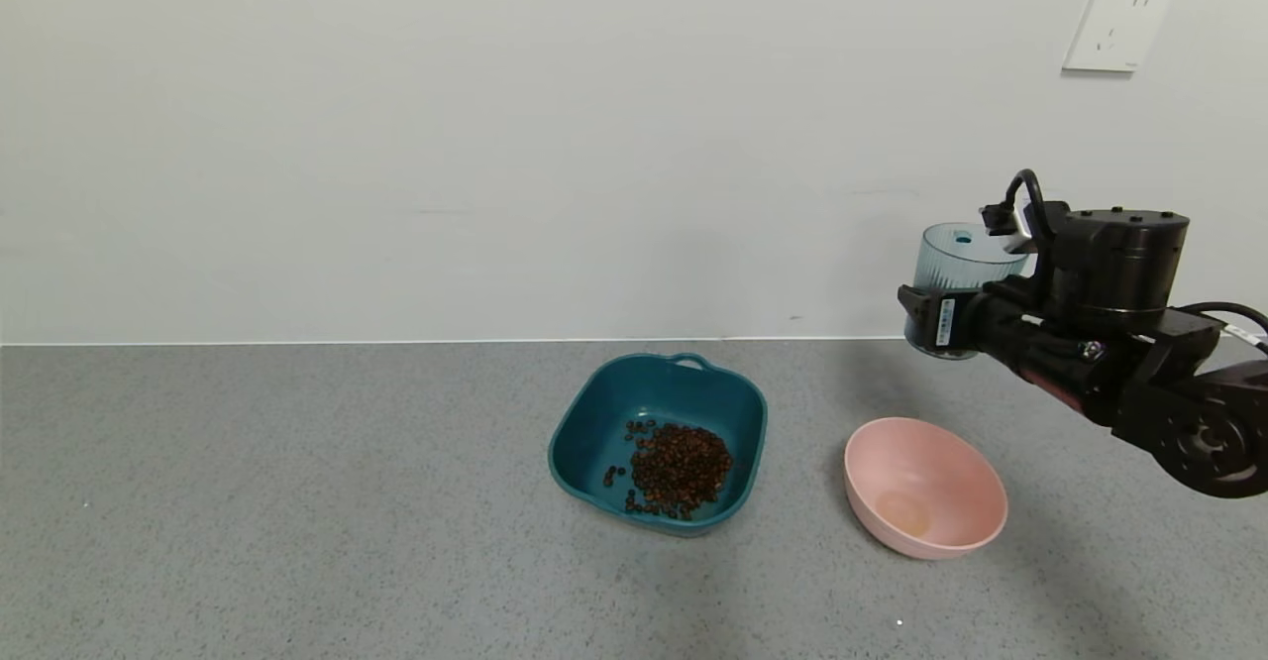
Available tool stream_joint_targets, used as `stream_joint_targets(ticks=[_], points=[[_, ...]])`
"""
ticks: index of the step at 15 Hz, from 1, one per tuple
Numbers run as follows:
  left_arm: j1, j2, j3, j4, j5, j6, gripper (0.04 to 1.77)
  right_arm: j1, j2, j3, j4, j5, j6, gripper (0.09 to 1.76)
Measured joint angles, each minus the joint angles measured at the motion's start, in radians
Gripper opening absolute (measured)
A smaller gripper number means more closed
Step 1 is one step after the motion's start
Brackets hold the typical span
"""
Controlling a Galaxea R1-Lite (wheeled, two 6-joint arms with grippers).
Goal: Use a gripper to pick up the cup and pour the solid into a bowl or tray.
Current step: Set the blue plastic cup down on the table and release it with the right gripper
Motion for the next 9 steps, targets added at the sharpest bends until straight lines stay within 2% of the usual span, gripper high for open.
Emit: stream_joint_targets(ticks=[6,9], points=[[0.000,0.000,0.000,0.000,0.000,0.000,1.75,-0.113,0.042,0.003,-0.007,0.035,0.000,1.36],[0.000,0.000,0.000,0.000,0.000,0.000,1.75,-0.151,0.102,0.000,-0.073,0.035,0.002,1.36]])
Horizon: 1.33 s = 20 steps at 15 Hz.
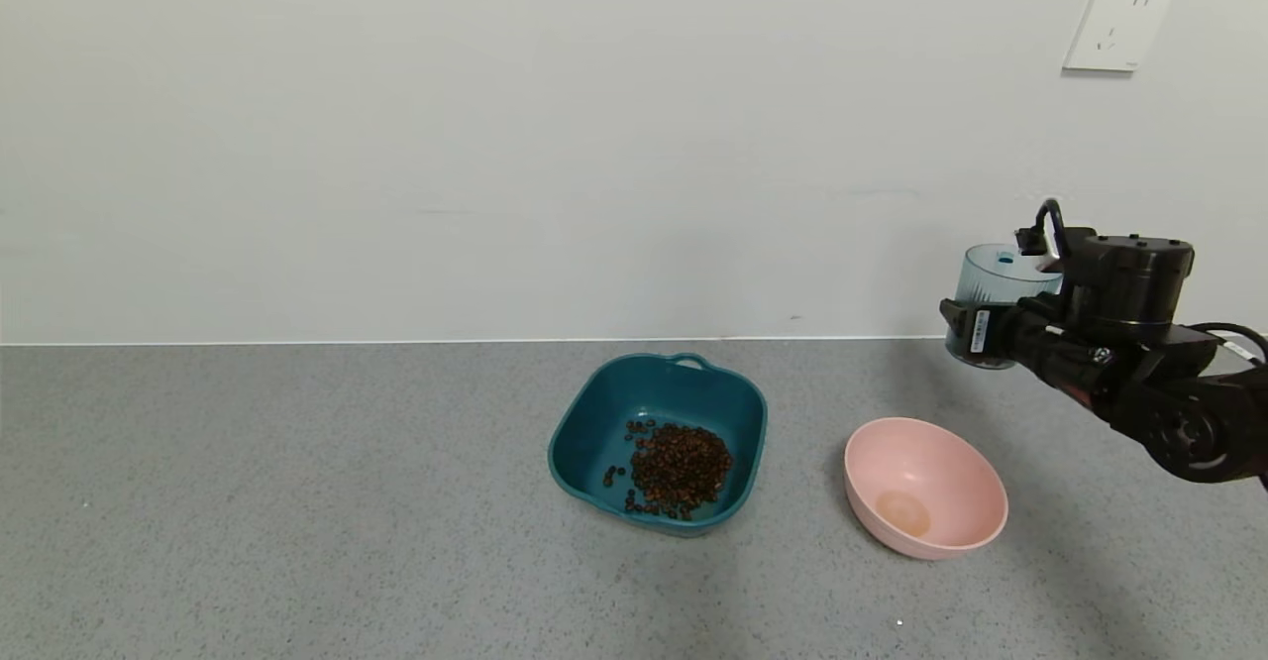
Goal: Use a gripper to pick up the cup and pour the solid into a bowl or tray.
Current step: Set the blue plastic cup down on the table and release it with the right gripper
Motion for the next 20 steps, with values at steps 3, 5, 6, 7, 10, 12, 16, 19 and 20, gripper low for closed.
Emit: stream_joint_targets(ticks=[3,5,6,7,10,12,16,19,20], points=[[0.000,0.000,0.000,0.000,0.000,0.000,1.75,-0.025,0.066,-0.002,-0.049,-0.001,0.001,1.36],[0.000,0.000,0.000,0.000,0.000,0.000,1.75,-0.039,0.111,-0.010,-0.066,0.000,0.002,1.36],[0.000,0.000,0.000,0.000,0.000,0.000,1.75,-0.044,0.133,-0.015,-0.083,0.000,0.003,1.36],[0.000,0.000,0.000,0.000,0.000,0.000,1.75,-0.049,0.158,-0.021,-0.101,0.000,0.004,1.36],[0.000,0.000,0.000,0.000,0.000,0.000,1.75,-0.064,0.229,-0.038,-0.139,0.001,0.004,1.36],[0.000,0.000,0.000,0.000,0.000,0.000,1.75,-0.069,0.269,-0.052,-0.153,0.000,0.005,1.36],[0.000,0.000,0.000,0.000,0.000,0.000,1.75,-0.069,0.321,-0.074,-0.163,-0.001,0.006,1.36],[0.000,0.000,0.000,0.000,0.000,0.000,1.75,-0.071,0.348,-0.097,-0.163,-0.001,0.006,1.36],[0.000,0.000,0.000,0.000,0.000,0.000,1.75,-0.071,0.354,-0.101,-0.166,-0.001,0.007,1.36]])
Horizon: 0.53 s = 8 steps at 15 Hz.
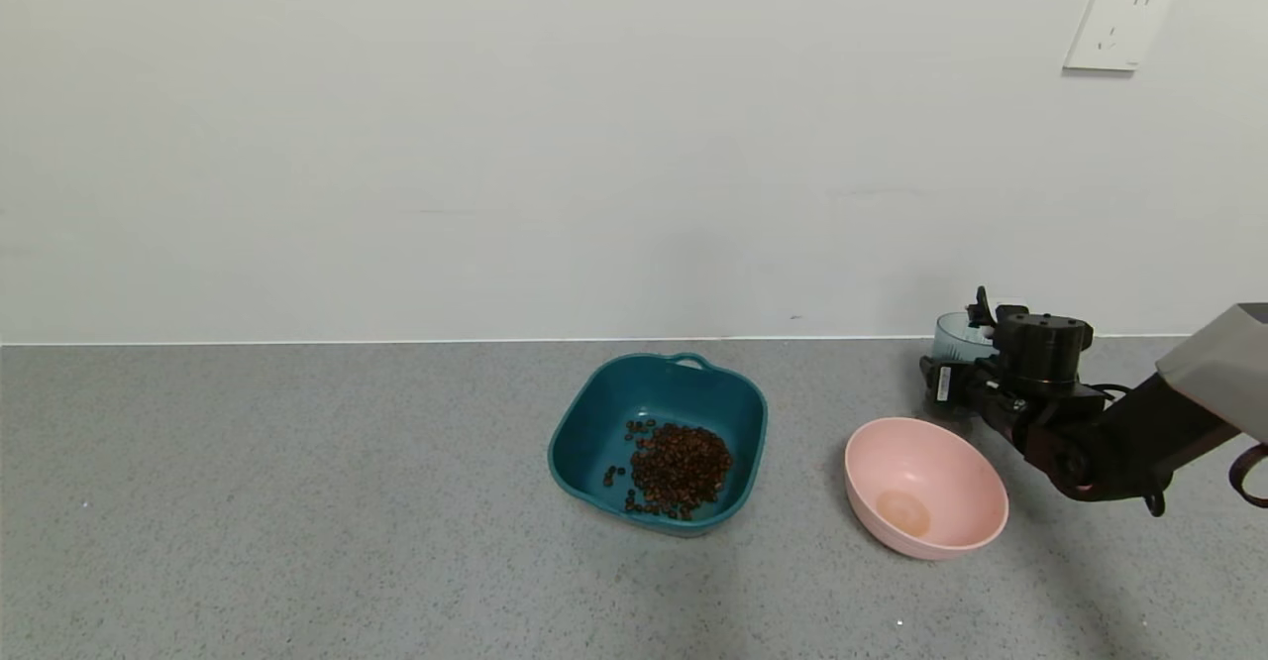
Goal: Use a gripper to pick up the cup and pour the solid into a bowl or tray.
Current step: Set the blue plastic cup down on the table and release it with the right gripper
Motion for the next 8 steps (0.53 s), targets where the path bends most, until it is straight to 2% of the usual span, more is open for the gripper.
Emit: stream_joint_targets(ticks=[8], points=[[0.000,0.000,0.000,0.000,0.000,0.000,1.75,0.005,0.034,-0.027,-0.020,0.009,0.009,1.36]])
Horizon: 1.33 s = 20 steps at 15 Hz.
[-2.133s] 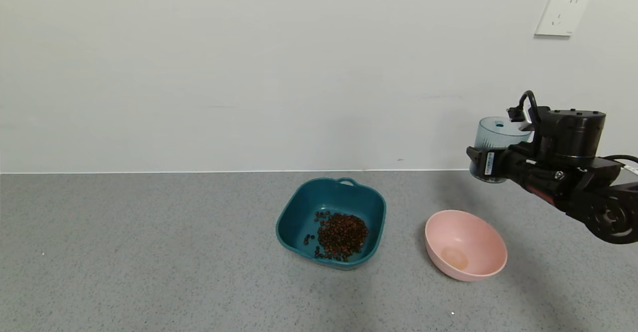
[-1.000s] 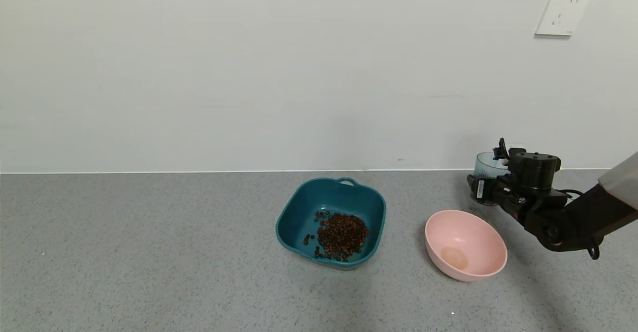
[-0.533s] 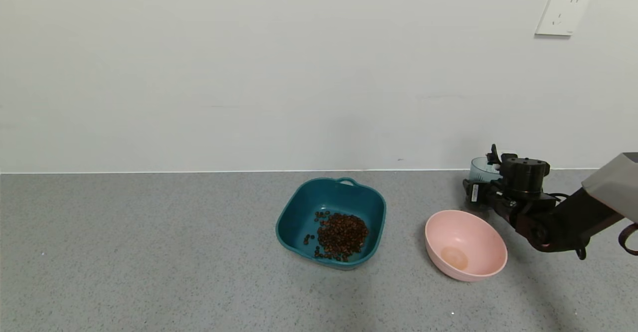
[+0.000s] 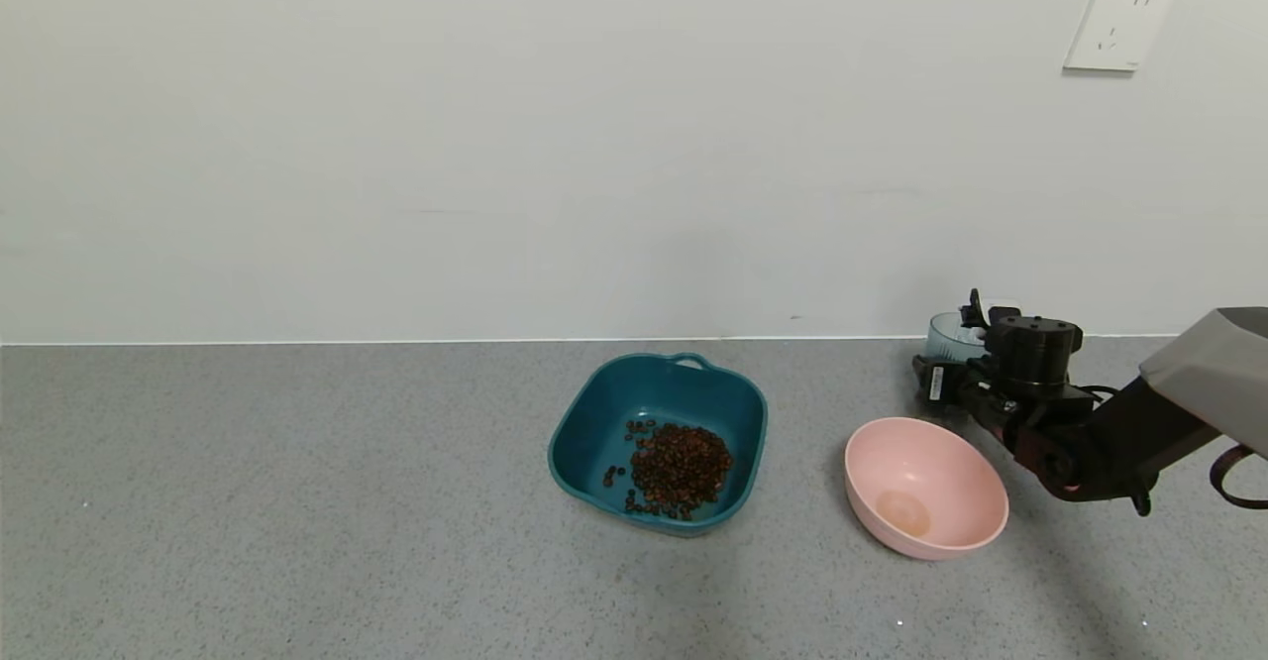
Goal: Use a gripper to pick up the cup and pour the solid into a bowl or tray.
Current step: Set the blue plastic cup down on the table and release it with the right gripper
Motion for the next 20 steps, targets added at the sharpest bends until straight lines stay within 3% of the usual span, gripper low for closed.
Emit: stream_joint_targets(ticks=[12,20], points=[[0.000,0.000,0.000,0.000,0.000,0.000,1.75,0.001,-0.020,0.002,0.024,0.002,0.003,1.64],[0.000,0.000,0.000,0.000,0.000,0.000,1.75,0.002,-0.132,0.011,0.191,0.003,0.000,1.68]])
